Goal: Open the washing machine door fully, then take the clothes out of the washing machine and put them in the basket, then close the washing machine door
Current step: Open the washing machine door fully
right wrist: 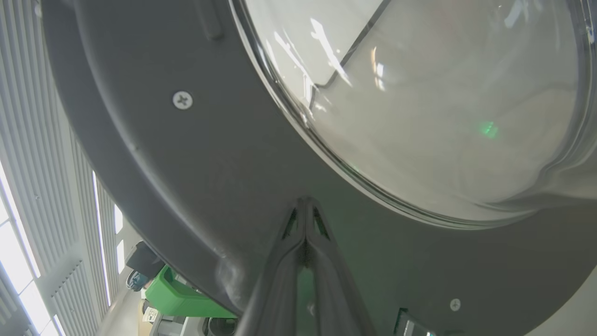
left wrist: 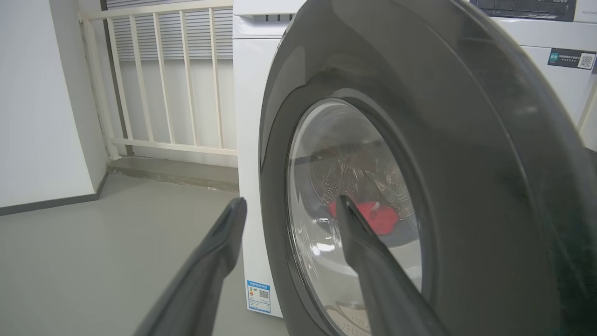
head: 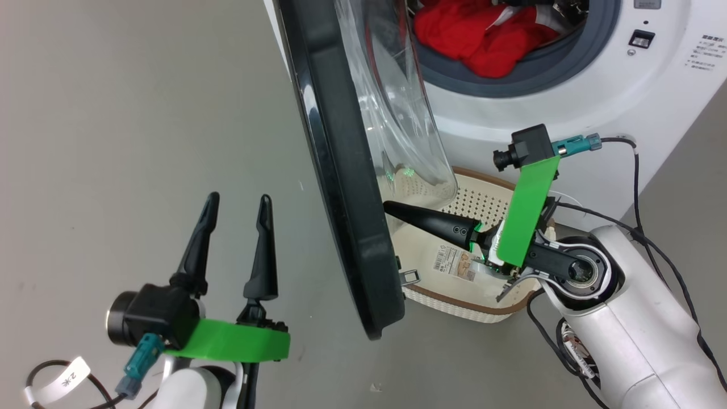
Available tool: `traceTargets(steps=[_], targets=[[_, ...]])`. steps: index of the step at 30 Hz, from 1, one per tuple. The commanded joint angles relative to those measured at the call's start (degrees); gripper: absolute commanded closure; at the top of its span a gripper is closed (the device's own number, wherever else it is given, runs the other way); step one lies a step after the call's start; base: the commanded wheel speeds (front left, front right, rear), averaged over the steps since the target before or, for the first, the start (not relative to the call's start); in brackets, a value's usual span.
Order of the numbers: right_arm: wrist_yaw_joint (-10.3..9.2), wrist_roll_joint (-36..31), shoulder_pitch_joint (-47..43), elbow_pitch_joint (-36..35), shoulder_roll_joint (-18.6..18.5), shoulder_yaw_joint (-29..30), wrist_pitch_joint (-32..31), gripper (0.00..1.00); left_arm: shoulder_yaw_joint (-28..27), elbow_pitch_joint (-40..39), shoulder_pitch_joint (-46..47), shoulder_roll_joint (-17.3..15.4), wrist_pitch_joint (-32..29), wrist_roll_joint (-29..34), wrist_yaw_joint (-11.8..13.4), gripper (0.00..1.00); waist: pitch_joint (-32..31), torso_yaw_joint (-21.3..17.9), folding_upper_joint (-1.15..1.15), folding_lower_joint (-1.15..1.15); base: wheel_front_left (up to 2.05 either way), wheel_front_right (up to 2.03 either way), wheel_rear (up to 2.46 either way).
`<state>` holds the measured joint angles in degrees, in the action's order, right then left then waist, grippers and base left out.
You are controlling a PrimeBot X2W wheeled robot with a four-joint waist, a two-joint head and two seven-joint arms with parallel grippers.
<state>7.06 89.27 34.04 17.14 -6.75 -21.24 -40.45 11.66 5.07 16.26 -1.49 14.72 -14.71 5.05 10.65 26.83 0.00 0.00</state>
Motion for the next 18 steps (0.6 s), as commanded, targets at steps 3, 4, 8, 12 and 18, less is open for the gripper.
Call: traceTargets(steps=[3, 4, 8, 12, 18], targets=[[0.43, 0.5, -0.6, -1.3, 2.1, -1.6, -0.5, 1.00, -1.4, -0.9, -0.3, -1.4, 0.3, -0.4, 0.2, 0.00, -0.5, 0.9, 0.00, 0.00, 0.00, 0.00, 0.00], [0.43, 0.5, -0.6, -1.2, 2.2, -1.7, -0.6, 1.00, -1.3, -0.9, -0.4, -1.4, 0.3, -0.4, 0.2, 0.00, -0.5, 1.1, 0.00, 0.00, 0.00, 0.00, 0.00], [0.43, 0.9, -0.6, -0.9, 2.5, -2.3, -0.7, 1.00, -0.9, -0.6, -0.6, -1.4, 0.3, -0.6, 0.2, 0.00, -0.9, 1.9, 0.00, 0.00, 0.00, 0.00, 0.00], [0.43, 1.2, -0.4, -0.6, 2.8, -2.7, -0.7, 1.00, -0.6, -0.2, -0.7, -1.4, 0.3, -0.8, 0.1, 0.00, -1.2, 2.9, 0.00, 0.00, 0.00, 0.00, 0.00], [0.43, 1.3, -0.4, -0.4, 3.0, -3.2, -0.4, 1.00, -0.4, 0.0, -0.7, -1.4, 0.3, -1.1, 0.1, 0.00, -1.3, 3.6, 0.00, 0.00, 0.00, 0.00, 0.00]])
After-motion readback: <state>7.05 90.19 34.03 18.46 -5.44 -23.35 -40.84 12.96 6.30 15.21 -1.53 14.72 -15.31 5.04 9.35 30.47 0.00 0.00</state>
